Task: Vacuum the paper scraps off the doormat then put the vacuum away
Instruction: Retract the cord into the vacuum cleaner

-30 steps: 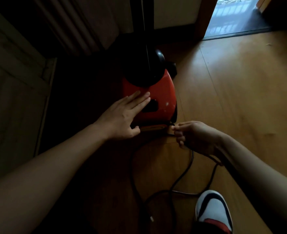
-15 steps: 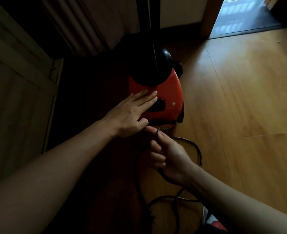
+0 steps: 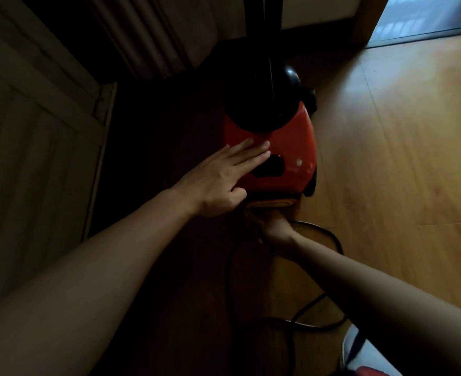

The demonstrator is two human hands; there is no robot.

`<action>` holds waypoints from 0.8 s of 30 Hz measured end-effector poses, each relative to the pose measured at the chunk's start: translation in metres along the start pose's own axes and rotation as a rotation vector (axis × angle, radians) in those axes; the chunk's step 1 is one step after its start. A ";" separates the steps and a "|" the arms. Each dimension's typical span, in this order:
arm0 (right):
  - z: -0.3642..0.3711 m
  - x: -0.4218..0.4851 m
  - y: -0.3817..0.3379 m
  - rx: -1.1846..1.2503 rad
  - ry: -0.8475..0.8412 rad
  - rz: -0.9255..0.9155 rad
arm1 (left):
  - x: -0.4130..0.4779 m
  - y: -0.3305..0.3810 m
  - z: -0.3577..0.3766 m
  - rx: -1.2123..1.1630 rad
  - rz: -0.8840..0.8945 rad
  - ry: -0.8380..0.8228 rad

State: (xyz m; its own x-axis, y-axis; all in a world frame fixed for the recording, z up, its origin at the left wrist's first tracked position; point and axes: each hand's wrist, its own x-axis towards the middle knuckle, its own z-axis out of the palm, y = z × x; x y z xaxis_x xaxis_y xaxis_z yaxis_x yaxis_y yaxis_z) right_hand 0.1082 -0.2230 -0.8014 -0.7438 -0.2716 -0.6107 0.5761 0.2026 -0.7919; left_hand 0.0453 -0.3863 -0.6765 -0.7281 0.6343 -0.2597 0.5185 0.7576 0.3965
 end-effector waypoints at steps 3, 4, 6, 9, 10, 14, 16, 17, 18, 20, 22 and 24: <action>-0.046 0.002 0.013 -0.267 0.083 0.056 | 0.000 -0.001 0.002 -0.009 0.000 0.008; -0.061 0.000 0.017 -0.285 0.130 0.100 | 0.000 -0.001 0.003 -0.011 0.001 0.012; -0.087 -0.011 0.018 -0.248 0.171 0.153 | 0.000 -0.002 0.005 -0.012 0.001 0.025; -0.104 -0.033 0.003 -0.065 0.179 0.147 | 0.001 0.000 0.007 -0.002 0.000 0.026; -0.106 -0.039 -0.003 0.030 0.177 0.149 | 0.002 0.001 0.007 0.001 0.000 0.023; -0.097 -0.060 -0.028 0.260 0.095 0.142 | 0.002 0.001 0.006 0.045 0.000 0.018; -0.090 -0.067 -0.033 0.329 0.059 0.127 | 0.002 0.000 0.006 0.077 -0.002 0.017; -0.087 -0.070 -0.035 0.356 0.051 0.111 | 0.002 0.000 0.007 0.090 -0.002 0.019; -0.084 -0.073 -0.036 0.375 0.045 0.092 | 0.002 0.000 0.008 0.103 -0.002 0.019; -0.079 -0.076 -0.040 0.402 0.031 0.049 | 0.001 0.001 0.008 0.124 -0.007 0.014; -0.074 -0.079 -0.043 0.393 0.004 0.019 | 0.001 0.002 0.008 0.140 -0.013 0.002; -0.066 -0.082 -0.044 0.347 -0.032 0.013 | 0.001 0.003 0.007 0.158 -0.017 -0.018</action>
State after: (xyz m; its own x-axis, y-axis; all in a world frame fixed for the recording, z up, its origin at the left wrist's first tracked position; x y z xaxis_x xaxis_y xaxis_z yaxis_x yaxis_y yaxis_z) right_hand 0.1215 -0.1477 -0.7165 -0.7275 -0.3018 -0.6161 0.6707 -0.1237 -0.7314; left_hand 0.0491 -0.3822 -0.6818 -0.7301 0.6225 -0.2819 0.5711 0.7824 0.2486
